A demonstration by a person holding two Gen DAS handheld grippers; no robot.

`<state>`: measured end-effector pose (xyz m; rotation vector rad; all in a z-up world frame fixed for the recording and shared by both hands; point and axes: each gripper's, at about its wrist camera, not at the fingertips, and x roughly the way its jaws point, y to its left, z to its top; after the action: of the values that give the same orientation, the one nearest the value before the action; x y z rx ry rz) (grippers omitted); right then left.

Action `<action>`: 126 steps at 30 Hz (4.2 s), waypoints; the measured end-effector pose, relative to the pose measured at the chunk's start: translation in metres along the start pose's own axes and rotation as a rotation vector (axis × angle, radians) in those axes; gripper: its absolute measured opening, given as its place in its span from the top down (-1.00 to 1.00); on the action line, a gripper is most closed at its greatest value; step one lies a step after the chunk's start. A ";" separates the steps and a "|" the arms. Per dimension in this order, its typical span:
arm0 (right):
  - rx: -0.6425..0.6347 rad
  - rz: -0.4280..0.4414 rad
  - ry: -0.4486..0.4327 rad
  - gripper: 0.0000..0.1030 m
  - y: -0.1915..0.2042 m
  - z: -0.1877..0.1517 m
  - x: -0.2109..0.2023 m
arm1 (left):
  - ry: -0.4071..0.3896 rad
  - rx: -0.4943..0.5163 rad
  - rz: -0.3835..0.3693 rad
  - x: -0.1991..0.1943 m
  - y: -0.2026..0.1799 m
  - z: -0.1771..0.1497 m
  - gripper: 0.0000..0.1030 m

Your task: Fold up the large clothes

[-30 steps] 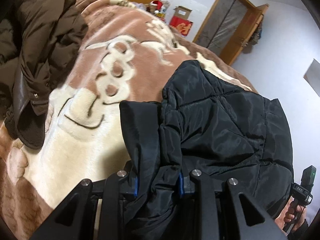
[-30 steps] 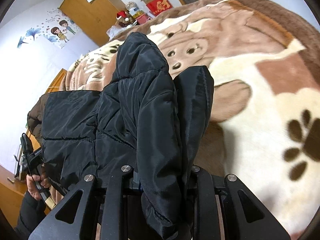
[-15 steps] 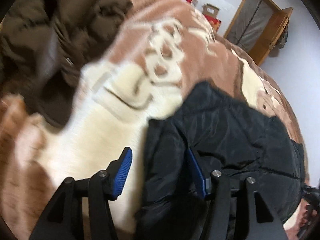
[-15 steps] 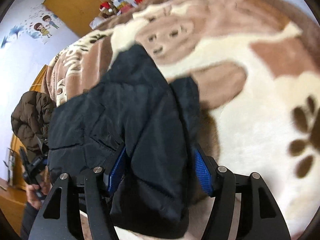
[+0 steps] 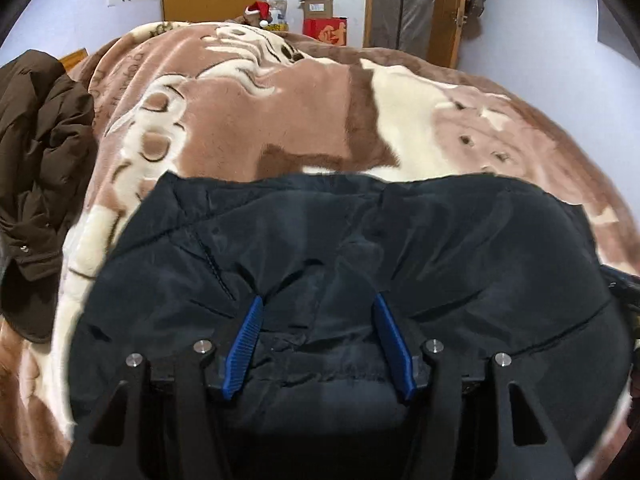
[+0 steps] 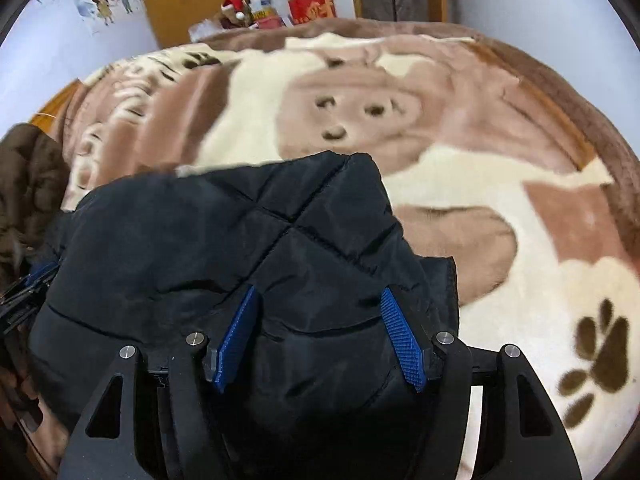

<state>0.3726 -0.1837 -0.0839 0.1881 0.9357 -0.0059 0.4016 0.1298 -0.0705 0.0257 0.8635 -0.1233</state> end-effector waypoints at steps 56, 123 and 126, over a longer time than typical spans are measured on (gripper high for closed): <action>-0.175 0.004 -0.169 -0.27 0.066 -0.255 -0.330 | -0.108 -0.085 0.046 -0.342 -0.051 -0.211 -0.60; -0.183 -0.001 -0.135 -0.27 0.067 -0.254 -0.318 | -0.056 -0.138 -0.012 -0.333 -0.042 -0.220 -0.60; -0.185 -0.001 -0.136 -0.27 0.067 -0.254 -0.319 | -0.057 -0.134 -0.007 -0.333 -0.041 -0.219 -0.60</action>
<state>-0.0143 -0.1005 0.0349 0.0156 0.7958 0.0664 0.0170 0.1373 0.0409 -0.1057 0.8131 -0.0720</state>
